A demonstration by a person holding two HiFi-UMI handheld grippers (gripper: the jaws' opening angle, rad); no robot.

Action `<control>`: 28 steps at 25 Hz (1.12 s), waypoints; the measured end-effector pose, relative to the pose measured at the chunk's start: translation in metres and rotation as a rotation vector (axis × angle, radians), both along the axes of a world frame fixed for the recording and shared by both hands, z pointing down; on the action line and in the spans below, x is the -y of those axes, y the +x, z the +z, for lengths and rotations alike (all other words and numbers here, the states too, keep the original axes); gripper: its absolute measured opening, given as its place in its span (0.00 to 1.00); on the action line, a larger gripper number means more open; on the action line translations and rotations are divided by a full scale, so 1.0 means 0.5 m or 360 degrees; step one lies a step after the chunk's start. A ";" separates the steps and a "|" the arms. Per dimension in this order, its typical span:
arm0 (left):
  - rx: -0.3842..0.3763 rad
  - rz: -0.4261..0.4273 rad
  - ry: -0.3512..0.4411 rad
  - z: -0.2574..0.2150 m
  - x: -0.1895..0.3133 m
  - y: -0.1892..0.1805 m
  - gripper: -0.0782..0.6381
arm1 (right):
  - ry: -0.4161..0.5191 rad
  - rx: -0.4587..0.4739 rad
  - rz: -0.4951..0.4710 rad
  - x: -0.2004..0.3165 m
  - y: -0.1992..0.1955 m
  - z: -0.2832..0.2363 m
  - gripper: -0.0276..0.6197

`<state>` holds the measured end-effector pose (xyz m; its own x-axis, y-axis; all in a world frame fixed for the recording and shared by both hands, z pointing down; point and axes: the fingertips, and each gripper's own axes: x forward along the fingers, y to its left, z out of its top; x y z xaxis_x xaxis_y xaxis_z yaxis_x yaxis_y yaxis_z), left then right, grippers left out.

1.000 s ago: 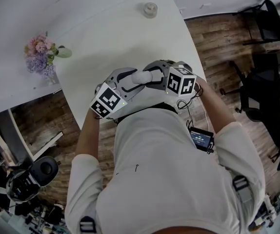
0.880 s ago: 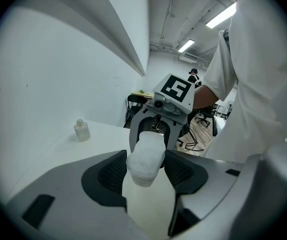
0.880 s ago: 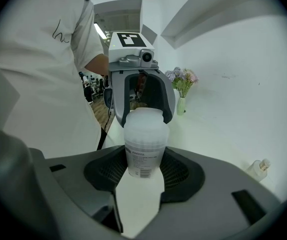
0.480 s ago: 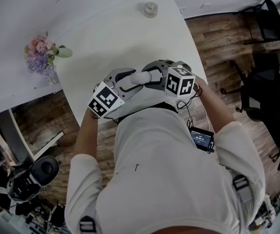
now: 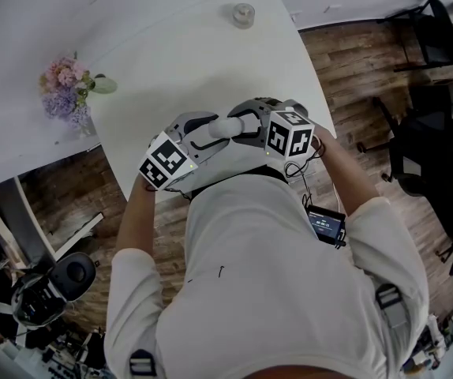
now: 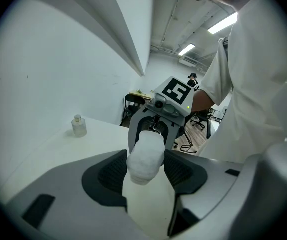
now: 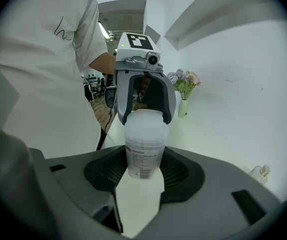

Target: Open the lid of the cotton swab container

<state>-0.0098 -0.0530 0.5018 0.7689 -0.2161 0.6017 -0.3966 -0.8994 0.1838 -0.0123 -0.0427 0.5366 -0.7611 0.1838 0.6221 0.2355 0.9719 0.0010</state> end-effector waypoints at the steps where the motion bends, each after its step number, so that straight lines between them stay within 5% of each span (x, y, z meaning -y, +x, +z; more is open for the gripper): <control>1: -0.0007 -0.0001 -0.0004 0.000 0.000 0.000 0.45 | 0.0000 -0.0002 -0.0001 0.000 0.000 0.000 0.34; 8: -0.0036 -0.0009 -0.0049 0.007 -0.006 -0.004 0.45 | 0.0001 -0.0010 -0.0013 -0.007 -0.001 0.006 0.34; 13: -0.0317 -0.0137 -0.0233 -0.018 0.007 -0.003 0.44 | 0.0084 -0.0023 -0.0025 -0.004 -0.003 0.012 0.34; 28: -0.0343 -0.0247 -0.0187 -0.027 0.030 -0.002 0.45 | 0.0081 0.0007 0.0068 0.012 0.008 0.012 0.34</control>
